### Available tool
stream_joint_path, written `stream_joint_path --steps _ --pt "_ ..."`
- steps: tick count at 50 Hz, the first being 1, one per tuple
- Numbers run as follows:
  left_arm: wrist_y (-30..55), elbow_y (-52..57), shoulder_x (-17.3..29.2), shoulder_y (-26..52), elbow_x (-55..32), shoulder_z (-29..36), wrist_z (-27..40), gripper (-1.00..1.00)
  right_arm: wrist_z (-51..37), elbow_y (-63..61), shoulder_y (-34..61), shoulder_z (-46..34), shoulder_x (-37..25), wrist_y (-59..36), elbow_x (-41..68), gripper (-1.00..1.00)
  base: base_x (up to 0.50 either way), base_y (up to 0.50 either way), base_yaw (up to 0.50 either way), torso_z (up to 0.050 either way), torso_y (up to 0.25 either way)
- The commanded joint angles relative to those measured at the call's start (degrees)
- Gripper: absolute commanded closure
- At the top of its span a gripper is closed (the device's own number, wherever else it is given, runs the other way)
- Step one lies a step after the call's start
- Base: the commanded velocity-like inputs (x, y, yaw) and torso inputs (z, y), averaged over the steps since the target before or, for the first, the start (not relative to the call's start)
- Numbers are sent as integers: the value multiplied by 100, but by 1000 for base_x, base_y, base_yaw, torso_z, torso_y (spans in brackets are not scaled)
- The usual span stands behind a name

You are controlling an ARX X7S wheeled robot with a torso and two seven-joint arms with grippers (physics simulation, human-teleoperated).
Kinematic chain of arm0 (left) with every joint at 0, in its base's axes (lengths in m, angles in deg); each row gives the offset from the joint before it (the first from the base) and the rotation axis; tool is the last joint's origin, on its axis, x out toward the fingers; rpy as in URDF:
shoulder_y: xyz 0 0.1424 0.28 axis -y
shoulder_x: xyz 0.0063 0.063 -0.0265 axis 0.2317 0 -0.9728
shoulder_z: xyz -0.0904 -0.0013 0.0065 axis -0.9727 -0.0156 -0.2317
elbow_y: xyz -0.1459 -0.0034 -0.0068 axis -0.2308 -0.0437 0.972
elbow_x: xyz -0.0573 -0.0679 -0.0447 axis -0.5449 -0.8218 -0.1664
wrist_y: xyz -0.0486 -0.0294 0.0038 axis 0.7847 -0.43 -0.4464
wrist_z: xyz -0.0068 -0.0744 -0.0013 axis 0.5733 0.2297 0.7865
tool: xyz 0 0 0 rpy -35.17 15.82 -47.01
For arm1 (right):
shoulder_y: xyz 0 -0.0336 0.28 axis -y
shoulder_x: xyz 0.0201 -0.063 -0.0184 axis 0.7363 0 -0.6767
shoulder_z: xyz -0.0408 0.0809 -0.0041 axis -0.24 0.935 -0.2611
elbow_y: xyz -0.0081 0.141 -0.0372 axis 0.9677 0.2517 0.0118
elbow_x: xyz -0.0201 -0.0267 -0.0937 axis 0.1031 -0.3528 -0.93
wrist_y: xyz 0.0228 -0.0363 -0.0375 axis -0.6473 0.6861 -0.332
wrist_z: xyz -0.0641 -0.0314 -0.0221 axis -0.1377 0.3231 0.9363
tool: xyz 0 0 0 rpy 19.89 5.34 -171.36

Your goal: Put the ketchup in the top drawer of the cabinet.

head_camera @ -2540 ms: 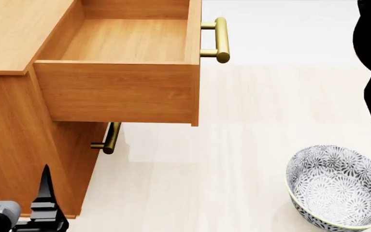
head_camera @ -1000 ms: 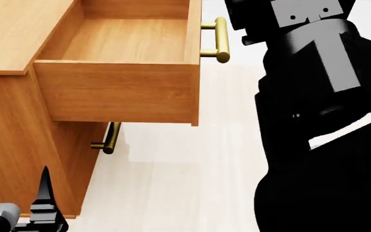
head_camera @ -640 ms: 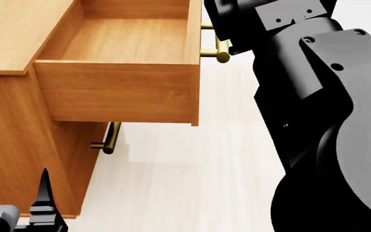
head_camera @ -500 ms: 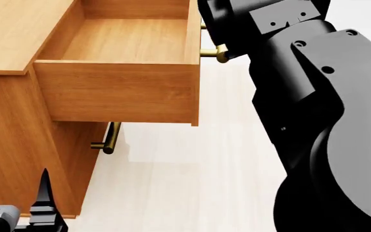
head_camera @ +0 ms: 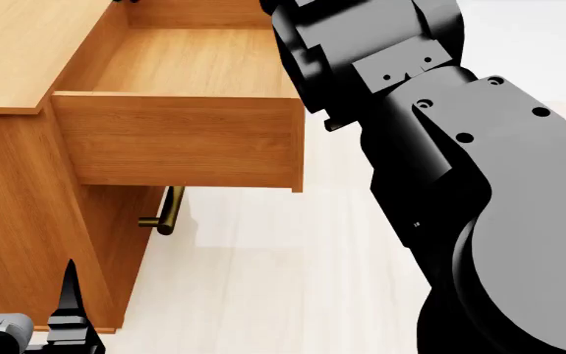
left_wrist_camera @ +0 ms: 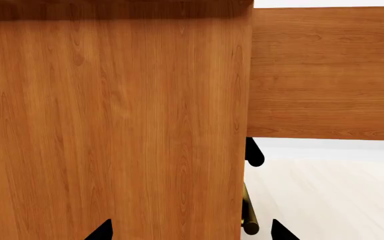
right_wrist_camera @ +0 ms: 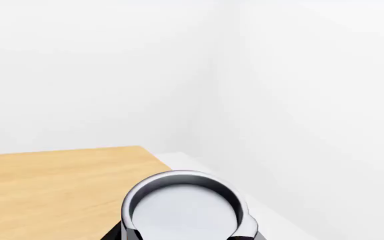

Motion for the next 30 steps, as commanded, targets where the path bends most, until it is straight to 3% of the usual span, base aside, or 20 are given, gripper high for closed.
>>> stream_joint_path --steps 1,13,30 --pt "-39 -65 -4 10 -10 20 -5 -100 501 -65 -121 59 0 -387 -386 100 0 0 0 0 0" --pt "-37 -103 -6 32 2 66 5 -100 357 12 -195 110 0 -1014 -492 100 0 0 0 0 0" --pt "-78 -193 1 34 -21 84 -1 -100 -228 302 -356 72 0 -685 461 100 0 0 0 0 1"
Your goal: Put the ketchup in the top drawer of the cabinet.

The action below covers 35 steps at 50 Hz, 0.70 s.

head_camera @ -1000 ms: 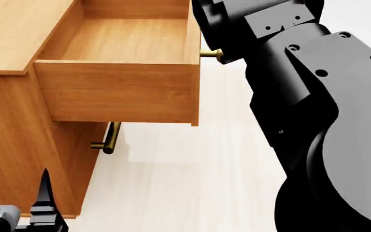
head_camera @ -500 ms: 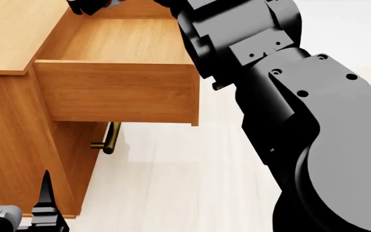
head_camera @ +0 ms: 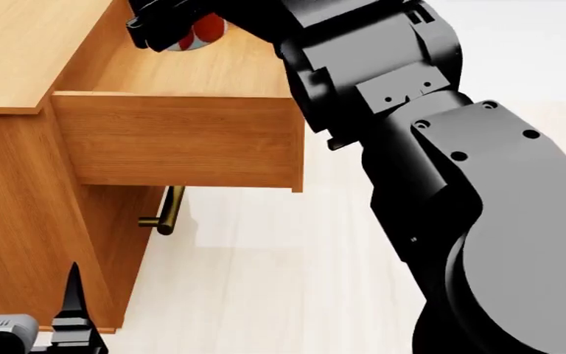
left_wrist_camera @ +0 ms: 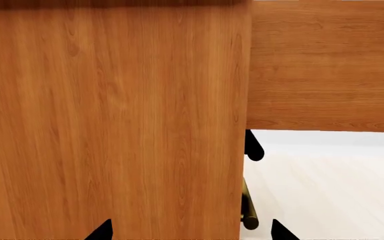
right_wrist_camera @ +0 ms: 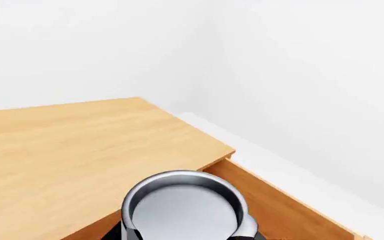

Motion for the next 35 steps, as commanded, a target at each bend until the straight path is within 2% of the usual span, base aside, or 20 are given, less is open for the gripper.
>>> stream_joint_path --steps 1,10,35 --pt "-28 -55 1 7 -12 21 -7 -100 -266 182 26 20 0 -10 526 100 0 0 0 0 0" --pt "-30 -43 15 -1 -28 26 4 -100 -265 270 -19 -124 0 -321 784 100 0 0 0 0 0" --pt "-105 -171 19 25 -43 64 -9 -100 -264 140 72 -54 0 -1184 427 100 0 0 0 0 0"
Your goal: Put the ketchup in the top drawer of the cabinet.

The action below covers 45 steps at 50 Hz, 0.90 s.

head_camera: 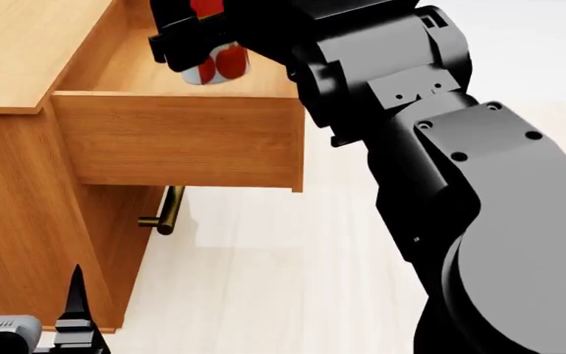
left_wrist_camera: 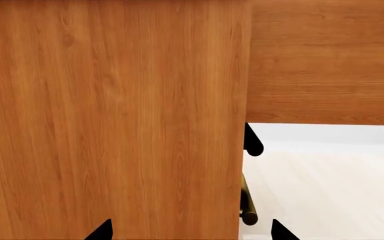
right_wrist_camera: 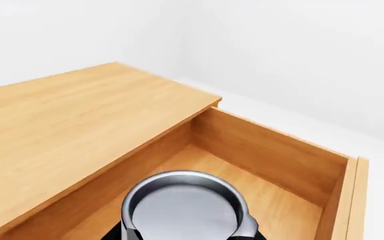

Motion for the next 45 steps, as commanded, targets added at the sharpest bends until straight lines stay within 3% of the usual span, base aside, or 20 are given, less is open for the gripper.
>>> stream_joint_path --steps 1,11,45 --pt "-49 -75 3 10 -6 12 -11 -100 33 -62 90 96 0 -226 -262 100 0 0 0 0 0" --pt "-41 -65 19 -1 -18 17 9 -100 -57 -78 76 101 0 -505 -283 100 0 0 0 0 0" --pt "-102 -235 23 69 -47 69 -10 -100 53 -38 -174 84 0 -75 -215 100 0 0 0 0 0"
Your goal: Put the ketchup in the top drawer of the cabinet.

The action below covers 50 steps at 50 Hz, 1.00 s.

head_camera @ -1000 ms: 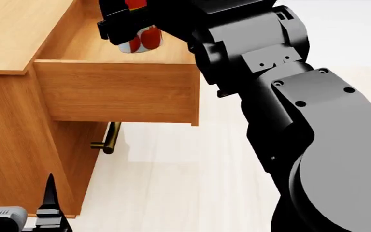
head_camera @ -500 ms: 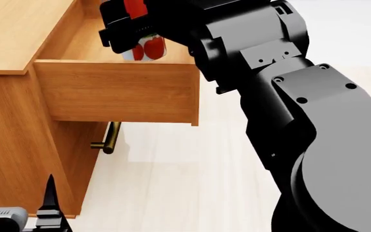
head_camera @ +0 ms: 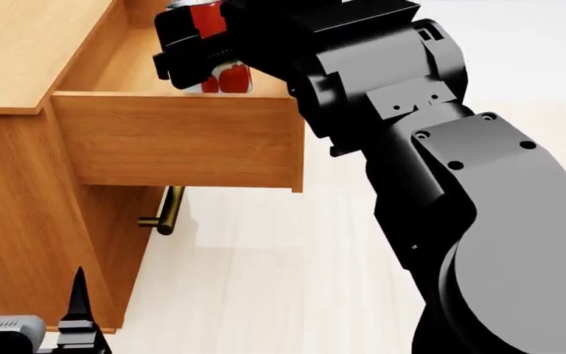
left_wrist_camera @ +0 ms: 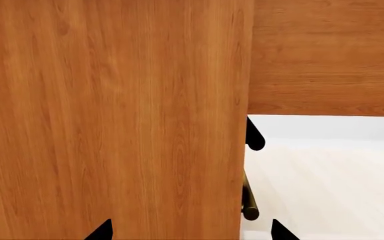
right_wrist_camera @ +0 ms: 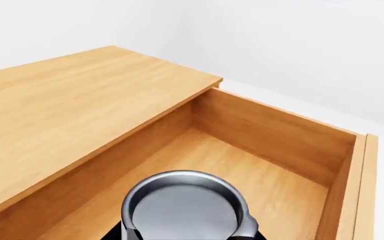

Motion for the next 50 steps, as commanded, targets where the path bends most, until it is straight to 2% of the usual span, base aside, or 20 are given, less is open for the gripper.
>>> stream_joint_path --steps 1,23,24,43,50 --pt "-13 -36 7 17 -19 9 -1 -100 84 -34 -53 63 0 115 -215 100 0 0 0 0 0" --pt "-55 -86 13 17 -6 32 32 -100 95 -22 -127 90 0 117 -346 100 0 0 0 0 0" --pt "-59 -94 11 22 -8 33 31 -100 112 -29 -116 95 0 113 -336 -100 0 0 0 0 0" --pt "-49 -76 40 35 -31 42 51 -100 86 -44 -99 95 0 194 -331 -100 0 0 0 0 0" --pt "-44 -79 44 39 -40 56 54 -100 -28 14 -69 116 0 530 -235 -100 0 0 0 0 0"
